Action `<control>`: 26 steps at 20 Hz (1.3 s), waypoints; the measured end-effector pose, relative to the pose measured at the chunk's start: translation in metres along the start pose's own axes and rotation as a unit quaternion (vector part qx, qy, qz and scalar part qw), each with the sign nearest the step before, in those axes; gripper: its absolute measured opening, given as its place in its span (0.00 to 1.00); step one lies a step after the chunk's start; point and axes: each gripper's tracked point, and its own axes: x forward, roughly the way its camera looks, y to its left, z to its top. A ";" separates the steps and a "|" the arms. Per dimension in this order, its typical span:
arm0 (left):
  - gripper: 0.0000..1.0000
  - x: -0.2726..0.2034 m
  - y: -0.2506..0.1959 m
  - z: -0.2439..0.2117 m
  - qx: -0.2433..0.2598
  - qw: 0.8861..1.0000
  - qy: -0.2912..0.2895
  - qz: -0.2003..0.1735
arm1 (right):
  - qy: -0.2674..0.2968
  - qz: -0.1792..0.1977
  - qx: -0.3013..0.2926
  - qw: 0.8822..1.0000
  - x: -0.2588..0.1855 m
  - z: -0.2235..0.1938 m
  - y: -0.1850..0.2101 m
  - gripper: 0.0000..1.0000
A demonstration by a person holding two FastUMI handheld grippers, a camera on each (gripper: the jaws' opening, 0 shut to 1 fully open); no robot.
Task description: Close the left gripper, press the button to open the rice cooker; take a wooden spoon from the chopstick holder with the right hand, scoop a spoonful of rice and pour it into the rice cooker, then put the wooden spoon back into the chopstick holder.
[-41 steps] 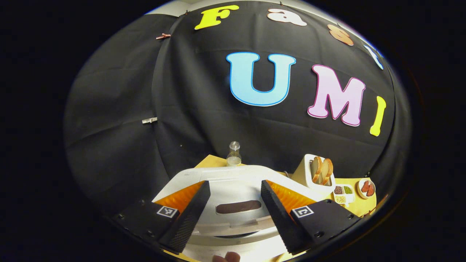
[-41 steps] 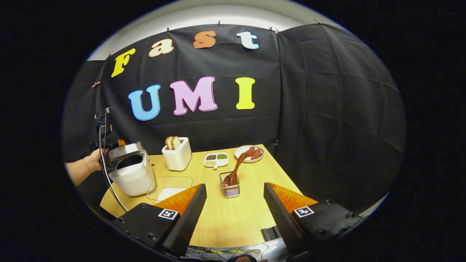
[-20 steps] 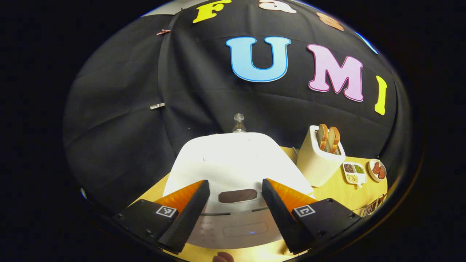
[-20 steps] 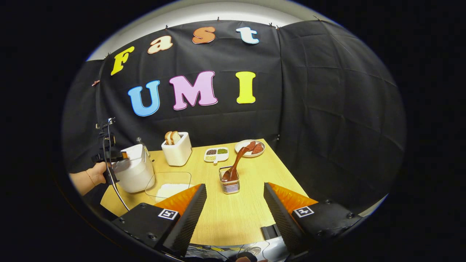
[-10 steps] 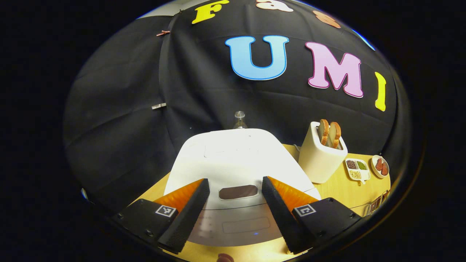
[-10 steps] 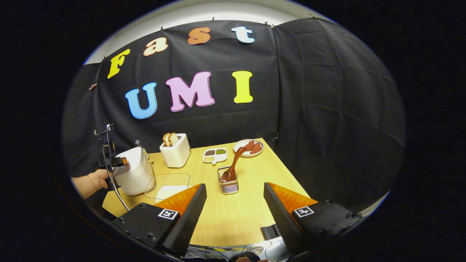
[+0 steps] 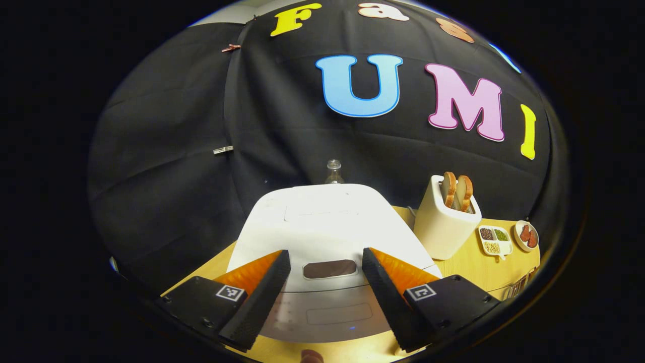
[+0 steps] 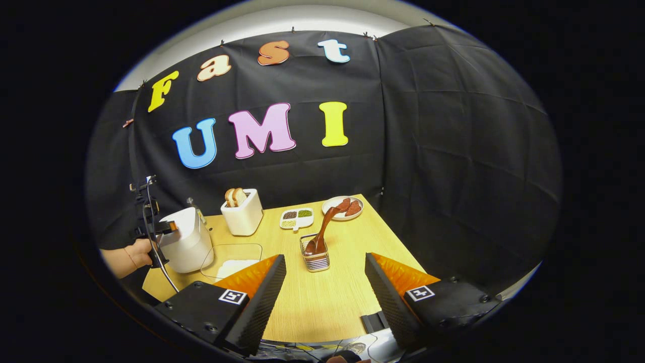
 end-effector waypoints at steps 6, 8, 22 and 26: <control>0.97 -0.020 0.002 0.034 0.008 0.998 -0.054 -0.037 | -0.004 0.002 -0.005 1.000 -0.003 0.004 0.002 0.99; 0.97 -0.039 0.000 0.056 0.021 0.994 -0.089 -0.054 | -0.007 0.003 -0.007 1.000 -0.001 0.007 0.005 0.99; 0.97 -0.217 0.004 0.151 0.030 0.957 -0.238 -0.161 | -0.090 0.031 -0.060 0.994 0.002 0.082 0.056 0.99; 0.96 -0.260 0.022 0.154 0.024 0.952 -0.255 -0.167 | -0.126 0.037 -0.081 0.988 0.001 0.104 0.076 0.98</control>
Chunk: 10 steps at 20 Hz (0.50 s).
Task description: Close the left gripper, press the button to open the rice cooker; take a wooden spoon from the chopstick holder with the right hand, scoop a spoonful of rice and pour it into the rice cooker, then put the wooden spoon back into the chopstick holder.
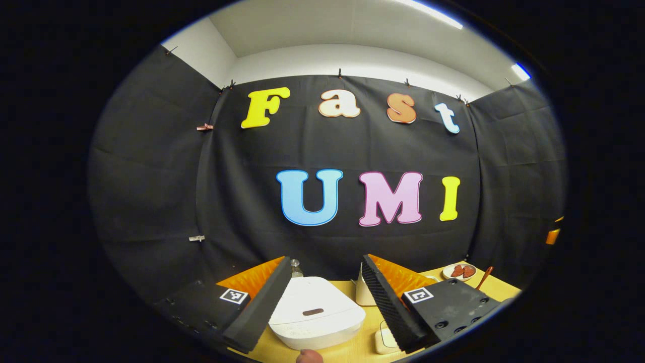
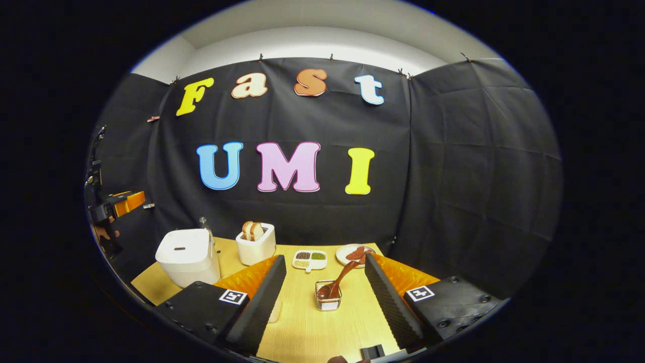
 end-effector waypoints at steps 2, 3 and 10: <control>0.97 -0.020 0.003 0.009 -0.006 1.000 -0.008 -0.002 | -0.020 -0.001 -0.015 1.000 0.001 0.010 0.007 0.98; 0.96 -0.028 0.003 0.013 -0.008 1.000 -0.012 -0.006 | -0.029 -0.001 -0.021 0.999 0.001 0.016 0.010 0.98; 0.96 -0.075 0.012 0.015 -0.005 1.000 -0.020 -0.014 | -0.074 -0.002 -0.049 0.996 0.007 0.036 0.025 0.97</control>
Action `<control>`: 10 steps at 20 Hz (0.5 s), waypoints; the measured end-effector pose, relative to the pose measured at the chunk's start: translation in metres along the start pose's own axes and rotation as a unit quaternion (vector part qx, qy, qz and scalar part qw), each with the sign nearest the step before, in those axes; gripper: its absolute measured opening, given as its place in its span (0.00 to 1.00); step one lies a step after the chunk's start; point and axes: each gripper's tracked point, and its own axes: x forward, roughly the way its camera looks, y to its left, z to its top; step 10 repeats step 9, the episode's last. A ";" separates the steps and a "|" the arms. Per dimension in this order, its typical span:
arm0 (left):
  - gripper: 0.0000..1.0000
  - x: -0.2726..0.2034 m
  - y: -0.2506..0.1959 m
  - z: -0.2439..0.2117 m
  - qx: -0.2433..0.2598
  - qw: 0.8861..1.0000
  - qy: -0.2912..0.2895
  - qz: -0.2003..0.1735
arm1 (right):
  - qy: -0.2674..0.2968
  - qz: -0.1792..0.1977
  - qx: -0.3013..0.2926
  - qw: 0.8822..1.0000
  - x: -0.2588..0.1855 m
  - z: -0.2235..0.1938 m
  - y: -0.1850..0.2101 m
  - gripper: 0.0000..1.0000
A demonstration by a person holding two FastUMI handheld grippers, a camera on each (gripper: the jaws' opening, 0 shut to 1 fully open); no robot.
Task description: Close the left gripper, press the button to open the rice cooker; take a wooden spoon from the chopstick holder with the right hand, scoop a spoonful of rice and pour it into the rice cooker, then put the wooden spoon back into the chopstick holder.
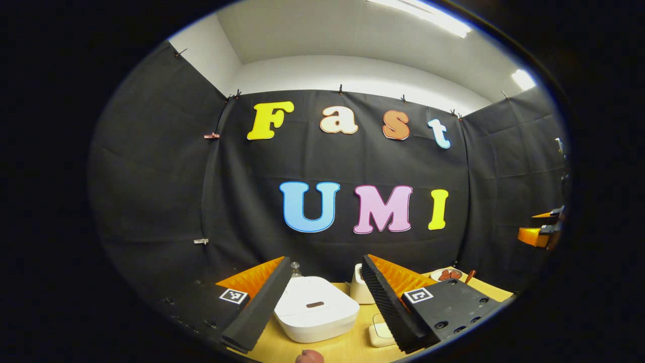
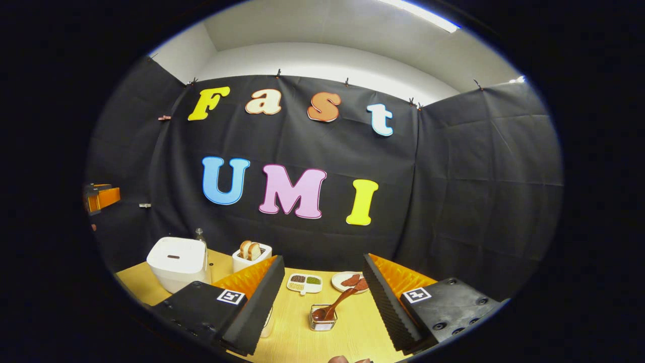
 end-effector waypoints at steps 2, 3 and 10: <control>0.97 -0.008 0.001 0.002 -0.002 1.000 -0.001 0.000 | -0.004 0.008 -0.003 1.000 0.003 0.003 0.006 0.97; 0.97 -0.009 0.002 0.002 -0.004 1.000 -0.001 0.001 | -0.005 0.010 -0.001 1.000 0.004 0.006 0.008 0.97; 0.97 -0.011 0.002 0.004 -0.006 1.000 0.003 0.007 | -0.015 0.009 0.008 1.000 0.006 0.013 0.002 0.97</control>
